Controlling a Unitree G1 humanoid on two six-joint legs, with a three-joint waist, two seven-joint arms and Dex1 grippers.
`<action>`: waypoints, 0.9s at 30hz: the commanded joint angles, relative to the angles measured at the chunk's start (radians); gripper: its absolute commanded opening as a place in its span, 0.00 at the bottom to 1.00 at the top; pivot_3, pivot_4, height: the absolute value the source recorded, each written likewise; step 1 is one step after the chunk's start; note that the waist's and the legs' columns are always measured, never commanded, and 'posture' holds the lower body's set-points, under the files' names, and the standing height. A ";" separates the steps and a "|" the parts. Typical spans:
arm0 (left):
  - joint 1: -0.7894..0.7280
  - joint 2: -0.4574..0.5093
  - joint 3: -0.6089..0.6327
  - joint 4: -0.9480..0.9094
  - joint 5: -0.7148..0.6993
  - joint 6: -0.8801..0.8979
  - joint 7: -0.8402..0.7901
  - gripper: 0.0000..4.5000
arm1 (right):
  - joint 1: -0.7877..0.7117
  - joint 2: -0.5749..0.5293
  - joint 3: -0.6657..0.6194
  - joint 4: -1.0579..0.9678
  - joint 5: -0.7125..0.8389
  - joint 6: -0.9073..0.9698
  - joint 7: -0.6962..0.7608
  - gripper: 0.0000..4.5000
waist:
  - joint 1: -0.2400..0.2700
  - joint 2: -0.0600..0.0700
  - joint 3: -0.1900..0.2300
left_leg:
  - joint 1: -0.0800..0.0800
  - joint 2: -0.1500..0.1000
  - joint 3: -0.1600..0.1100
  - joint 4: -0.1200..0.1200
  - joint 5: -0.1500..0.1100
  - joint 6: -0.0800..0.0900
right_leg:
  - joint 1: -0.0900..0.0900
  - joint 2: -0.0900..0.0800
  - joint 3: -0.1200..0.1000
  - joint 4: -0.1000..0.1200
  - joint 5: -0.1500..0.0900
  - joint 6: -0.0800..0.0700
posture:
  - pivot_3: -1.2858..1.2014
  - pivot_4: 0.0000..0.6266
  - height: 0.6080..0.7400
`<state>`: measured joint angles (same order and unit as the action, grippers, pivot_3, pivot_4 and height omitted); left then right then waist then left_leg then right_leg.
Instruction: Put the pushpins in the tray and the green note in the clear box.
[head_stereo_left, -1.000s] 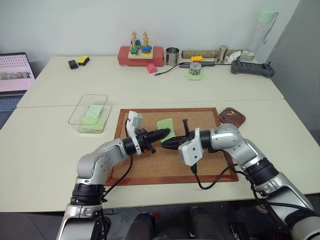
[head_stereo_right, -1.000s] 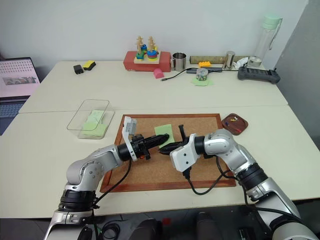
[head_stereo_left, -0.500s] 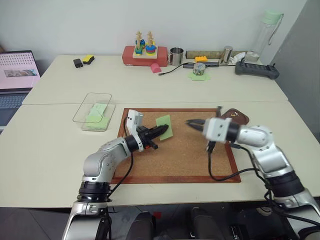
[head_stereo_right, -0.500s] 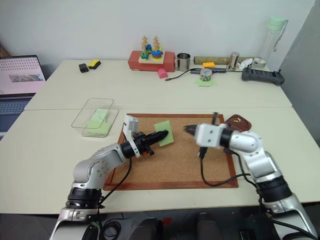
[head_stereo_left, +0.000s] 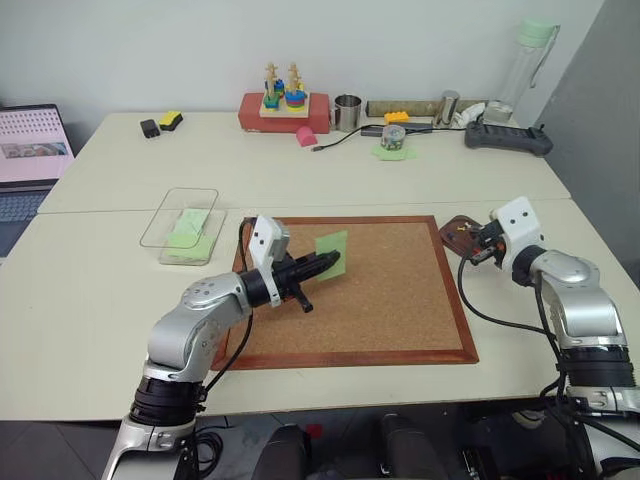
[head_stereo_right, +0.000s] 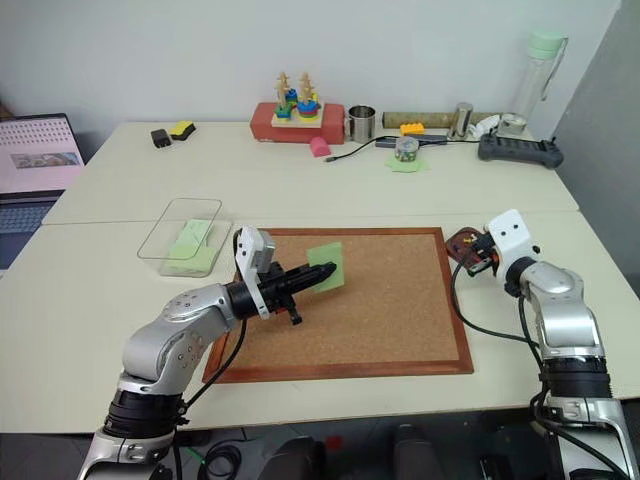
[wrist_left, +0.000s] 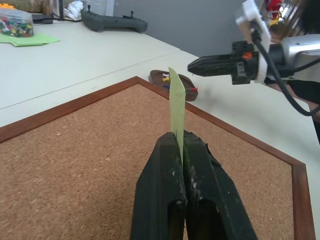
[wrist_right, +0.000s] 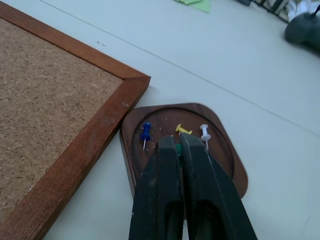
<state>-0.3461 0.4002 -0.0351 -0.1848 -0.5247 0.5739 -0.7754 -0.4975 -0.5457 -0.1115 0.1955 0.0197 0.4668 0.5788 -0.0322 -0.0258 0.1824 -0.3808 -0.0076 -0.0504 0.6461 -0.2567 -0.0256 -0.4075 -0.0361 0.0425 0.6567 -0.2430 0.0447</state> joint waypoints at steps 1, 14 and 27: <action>0.006 0.003 0.001 -0.041 0.005 -0.030 -0.002 0.00 | -0.037 -0.006 -0.005 0.029 0.015 -0.011 -0.011 0.08 | 0.001 0.000 0.000 | 0.000 0.000 0.000 0.000 0.000 0.000 | 0.000 0.000 0.000 0.000 0.000 0.000 | 0.52 0.24 1.00; 0.012 0.003 0.024 -0.047 0.008 -0.041 0.010 0.00 | -0.071 -0.018 -0.002 0.036 0.040 -0.018 0.000 0.71 | 0.000 0.000 0.000 | 0.000 0.000 -0.001 0.000 0.000 0.000 | 0.000 0.000 -0.001 0.000 0.000 0.000 | 0.52 0.24 1.00; 0.016 0.008 0.036 -0.044 0.006 -0.050 0.027 0.00 | -0.077 -0.025 -0.003 0.092 0.037 -0.106 -0.041 0.74 | 0.000 0.000 0.000 | 0.000 0.000 0.000 0.000 0.000 0.000 | 0.000 0.000 0.000 0.000 0.000 0.000 | 0.52 0.24 1.00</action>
<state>-0.3280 0.4001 -0.0308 -0.1921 -0.5094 0.5394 -0.7537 -0.5445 -0.5495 -0.0959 0.3165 0.0496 0.3990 0.5381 -0.0320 -0.0258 0.1824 -0.3811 -0.0074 -0.0507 0.6461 -0.2567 -0.0255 -0.4075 -0.0359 0.0421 0.6565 -0.2430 0.0448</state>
